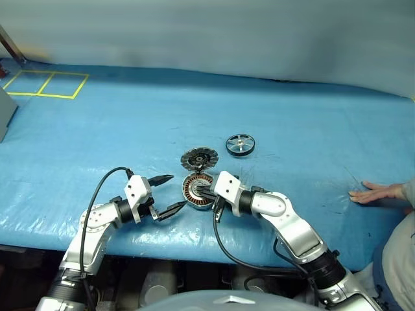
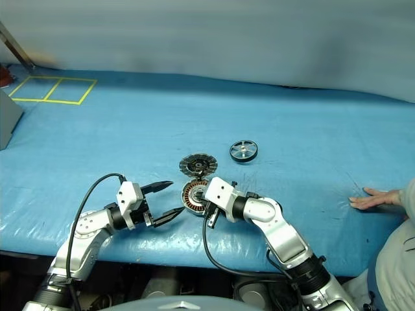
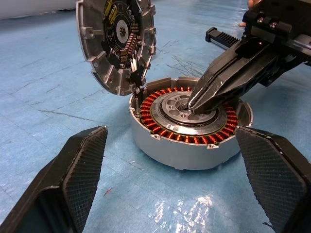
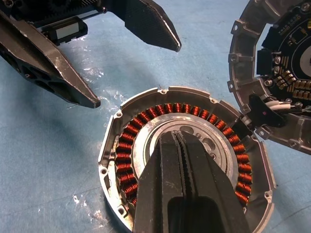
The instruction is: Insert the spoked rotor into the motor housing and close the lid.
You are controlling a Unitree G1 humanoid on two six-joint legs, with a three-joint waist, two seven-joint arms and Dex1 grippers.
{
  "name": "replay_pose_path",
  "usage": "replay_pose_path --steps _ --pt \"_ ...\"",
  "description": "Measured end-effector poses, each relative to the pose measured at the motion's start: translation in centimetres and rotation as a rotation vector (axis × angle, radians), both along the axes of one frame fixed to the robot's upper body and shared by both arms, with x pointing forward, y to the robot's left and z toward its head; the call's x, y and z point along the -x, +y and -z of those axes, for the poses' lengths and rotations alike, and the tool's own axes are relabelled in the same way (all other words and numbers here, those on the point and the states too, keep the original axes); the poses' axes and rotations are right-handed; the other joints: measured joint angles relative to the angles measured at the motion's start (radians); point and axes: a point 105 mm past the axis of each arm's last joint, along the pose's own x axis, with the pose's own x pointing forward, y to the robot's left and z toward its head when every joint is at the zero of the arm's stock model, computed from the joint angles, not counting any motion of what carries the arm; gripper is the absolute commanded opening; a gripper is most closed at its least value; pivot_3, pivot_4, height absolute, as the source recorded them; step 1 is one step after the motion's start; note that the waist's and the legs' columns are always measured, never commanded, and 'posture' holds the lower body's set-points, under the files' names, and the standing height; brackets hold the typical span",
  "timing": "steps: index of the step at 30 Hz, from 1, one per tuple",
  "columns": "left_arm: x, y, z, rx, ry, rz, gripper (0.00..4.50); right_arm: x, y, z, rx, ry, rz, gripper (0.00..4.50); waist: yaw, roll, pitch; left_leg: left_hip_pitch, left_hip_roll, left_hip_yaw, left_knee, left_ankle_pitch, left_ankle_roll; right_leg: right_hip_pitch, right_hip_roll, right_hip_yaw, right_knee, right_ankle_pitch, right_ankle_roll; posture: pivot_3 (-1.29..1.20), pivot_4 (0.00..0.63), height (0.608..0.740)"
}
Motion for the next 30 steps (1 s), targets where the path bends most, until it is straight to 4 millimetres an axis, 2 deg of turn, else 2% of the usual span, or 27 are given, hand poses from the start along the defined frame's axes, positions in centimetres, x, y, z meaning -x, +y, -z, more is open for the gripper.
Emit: replay_pose_path --steps 7,14,30 --pt "0.1 0.1 0.2 -0.001 0.006 0.006 4.5 0.1 -0.1 -0.2 -0.017 0.014 0.006 0.02 0.0 0.0 0.0 0.0 0.0 0.0 0.0 0.0 0.0 0.0 0.0 0.0 0.0 0.0 0.0 0.0 0.15 0.74" --pt "0.1 0.2 0.4 -0.001 0.009 0.005 4.5 -0.2 -0.5 -1.3 -0.06 0.007 0.027 0.02 0.0 0.0 0.0 0.0 0.0 0.0 0.0 0.0 0.0 0.0 0.0 0.0 0.0 0.0 0.0 0.0 0.15 0.74" --pt "0.0 0.4 0.7 -0.002 0.012 -0.002 4.5 -0.4 -0.4 -0.2 -0.019 0.024 0.028 0.02 -0.001 0.0 0.0 0.0 0.0 0.0 0.0 0.0 0.0 0.0 0.0 0.0 0.0 0.0 0.0 0.0 0.15 0.74"
